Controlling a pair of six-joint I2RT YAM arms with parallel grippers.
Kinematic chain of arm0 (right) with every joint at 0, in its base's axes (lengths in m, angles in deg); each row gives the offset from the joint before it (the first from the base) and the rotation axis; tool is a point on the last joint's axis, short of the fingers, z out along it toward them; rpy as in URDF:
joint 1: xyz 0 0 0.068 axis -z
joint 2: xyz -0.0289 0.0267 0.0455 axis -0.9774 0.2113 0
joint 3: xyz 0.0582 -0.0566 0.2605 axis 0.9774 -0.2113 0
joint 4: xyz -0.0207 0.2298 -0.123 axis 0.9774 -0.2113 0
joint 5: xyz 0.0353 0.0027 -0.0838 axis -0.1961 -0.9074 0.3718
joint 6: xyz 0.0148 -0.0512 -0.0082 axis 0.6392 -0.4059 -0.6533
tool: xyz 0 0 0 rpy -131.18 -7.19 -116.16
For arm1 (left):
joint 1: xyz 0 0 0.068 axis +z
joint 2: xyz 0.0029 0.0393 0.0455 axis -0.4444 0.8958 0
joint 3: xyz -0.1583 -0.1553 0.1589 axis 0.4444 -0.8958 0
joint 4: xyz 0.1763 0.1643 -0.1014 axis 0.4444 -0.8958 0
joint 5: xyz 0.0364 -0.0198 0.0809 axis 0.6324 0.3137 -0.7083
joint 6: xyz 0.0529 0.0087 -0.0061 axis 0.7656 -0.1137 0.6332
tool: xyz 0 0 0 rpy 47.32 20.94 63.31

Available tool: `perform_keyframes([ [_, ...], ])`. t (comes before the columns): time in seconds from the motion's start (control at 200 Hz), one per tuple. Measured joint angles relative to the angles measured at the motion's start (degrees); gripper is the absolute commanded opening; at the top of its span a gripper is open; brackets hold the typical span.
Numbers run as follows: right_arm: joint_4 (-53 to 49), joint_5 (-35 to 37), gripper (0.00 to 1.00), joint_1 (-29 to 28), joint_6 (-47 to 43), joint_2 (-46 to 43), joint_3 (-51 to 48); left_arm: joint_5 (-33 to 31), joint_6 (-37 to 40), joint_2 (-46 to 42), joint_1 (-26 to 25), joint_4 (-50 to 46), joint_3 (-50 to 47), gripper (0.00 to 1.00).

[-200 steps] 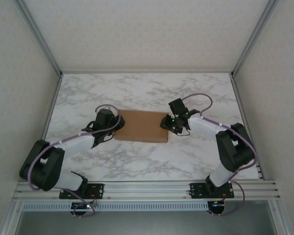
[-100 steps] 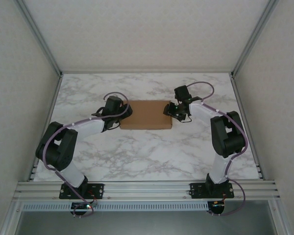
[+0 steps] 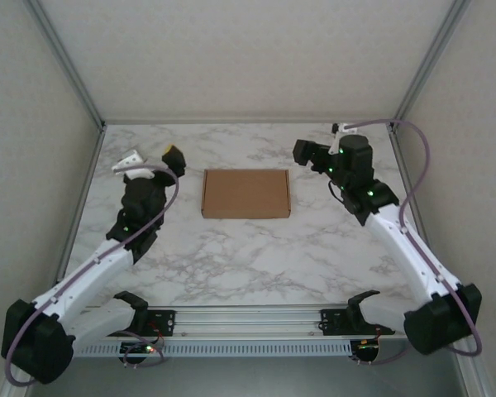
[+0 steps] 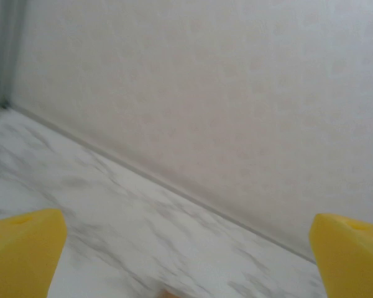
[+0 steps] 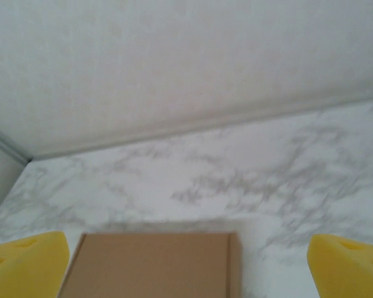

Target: Fold the paper box

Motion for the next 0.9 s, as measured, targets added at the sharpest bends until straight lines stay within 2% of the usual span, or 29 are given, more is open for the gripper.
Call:
perform_keyframes([
  [0.145, 4.0, 5.3, 0.99, -0.1, -5.3, -2.4, -7.9, -4.8, 8.9, 3.7, 2.4, 7.5, -9.2, 1.00],
  [0.325, 17.3, 12.2, 0.99, -0.1, -11.5, -8.3, -26.6, -7.0, 10.1, 7.2, 8.9, 8.7, -16.3, 1.00],
  [0.461, 22.3, 19.0, 0.99, 2.4, -13.2, -2.2, -29.9, -6.9, 10.9, 9.5, 11.2, 15.0, -17.9, 1.00],
  [0.561, 27.6, 21.6, 0.99, 5.6, -13.8, 2.8, -31.8, -5.8, 10.0, 13.5, 15.0, 21.0, -20.4, 0.99],
  [0.651, 32.7, 20.3, 0.99, 8.4, -14.4, 5.6, -34.6, -2.9, 10.1, 16.5, 18.3, 24.8, -23.0, 0.99],
  [0.726, 37.0, 16.7, 0.99, 11.1, -15.5, 6.8, -36.4, -0.2, 11.4, 18.2, 18.8, 28.4, -24.1, 1.00],
  [0.896, 45.2, 9.2, 0.99, 15.3, -17.0, 9.3, -36.5, 11.1, 16.0, 25.6, 20.5, 40.3, -24.3, 1.00],
])
